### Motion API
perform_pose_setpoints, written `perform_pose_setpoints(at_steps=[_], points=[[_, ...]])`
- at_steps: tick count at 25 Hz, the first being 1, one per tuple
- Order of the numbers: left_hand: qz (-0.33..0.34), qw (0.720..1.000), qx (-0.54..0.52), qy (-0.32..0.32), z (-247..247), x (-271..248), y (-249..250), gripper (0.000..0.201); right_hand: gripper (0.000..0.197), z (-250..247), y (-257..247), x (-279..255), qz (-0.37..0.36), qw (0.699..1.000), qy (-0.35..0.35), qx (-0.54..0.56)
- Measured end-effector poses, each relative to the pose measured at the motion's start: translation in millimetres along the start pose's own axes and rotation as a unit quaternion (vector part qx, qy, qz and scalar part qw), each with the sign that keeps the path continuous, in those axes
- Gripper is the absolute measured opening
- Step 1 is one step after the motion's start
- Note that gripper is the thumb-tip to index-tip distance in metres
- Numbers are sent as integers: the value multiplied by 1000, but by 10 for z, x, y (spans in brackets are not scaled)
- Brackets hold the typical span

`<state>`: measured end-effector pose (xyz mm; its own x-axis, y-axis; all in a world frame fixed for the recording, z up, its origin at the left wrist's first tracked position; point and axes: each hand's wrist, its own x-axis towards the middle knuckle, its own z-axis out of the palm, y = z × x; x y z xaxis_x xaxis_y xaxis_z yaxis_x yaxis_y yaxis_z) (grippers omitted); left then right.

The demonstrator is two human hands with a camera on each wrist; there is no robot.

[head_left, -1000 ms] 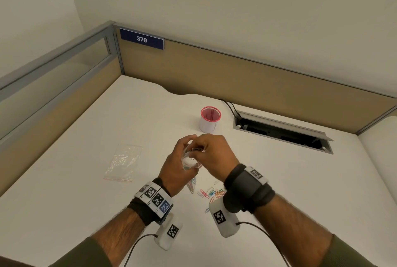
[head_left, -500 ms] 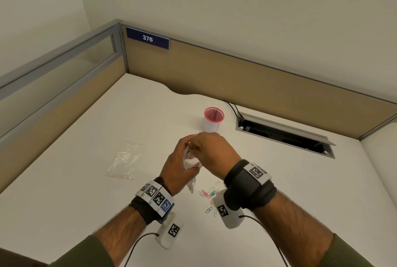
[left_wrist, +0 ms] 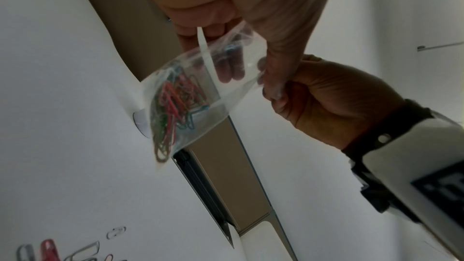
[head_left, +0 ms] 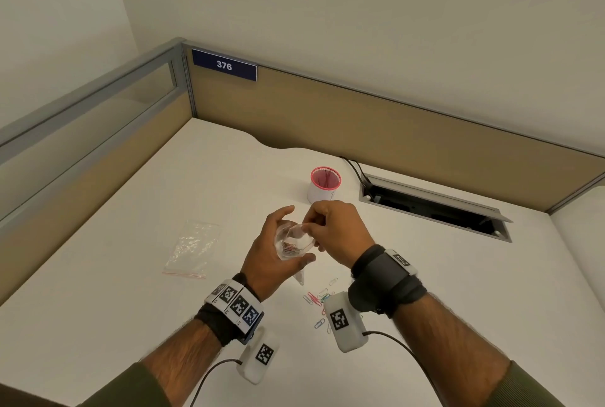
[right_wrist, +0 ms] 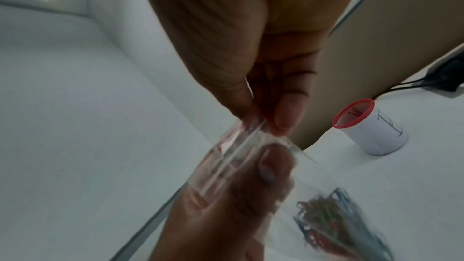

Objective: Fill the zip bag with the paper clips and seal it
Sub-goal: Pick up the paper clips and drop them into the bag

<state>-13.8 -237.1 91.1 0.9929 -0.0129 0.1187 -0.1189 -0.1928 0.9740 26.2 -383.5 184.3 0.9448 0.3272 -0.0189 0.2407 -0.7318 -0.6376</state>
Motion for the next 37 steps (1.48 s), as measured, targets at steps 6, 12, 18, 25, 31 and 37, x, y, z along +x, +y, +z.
perform_pose_setpoints(at_steps=[6,12,18,25,31,37], points=[[17,1000,-7,9,19,-15,30,48,9,-24,-23,-1,13,996,2,93],[31,998,-36,29,0,2,-19,37,20,-144,276,-53,2,992,42,116],[23,998,-60,26,-109,-71,-80,37,33,293,1846,-584,245,954,-84,-153],[10,999,-40,18,-154,-121,-131,37,25,1006,1776,-793,210,960,-89,-163],[32,999,-34,18,-129,-83,-136,37,61,937,1813,-942,256,953,-103,-127],[31,999,-38,12,-132,-71,-130,39,40,1148,1589,-623,239,962,-77,-111]])
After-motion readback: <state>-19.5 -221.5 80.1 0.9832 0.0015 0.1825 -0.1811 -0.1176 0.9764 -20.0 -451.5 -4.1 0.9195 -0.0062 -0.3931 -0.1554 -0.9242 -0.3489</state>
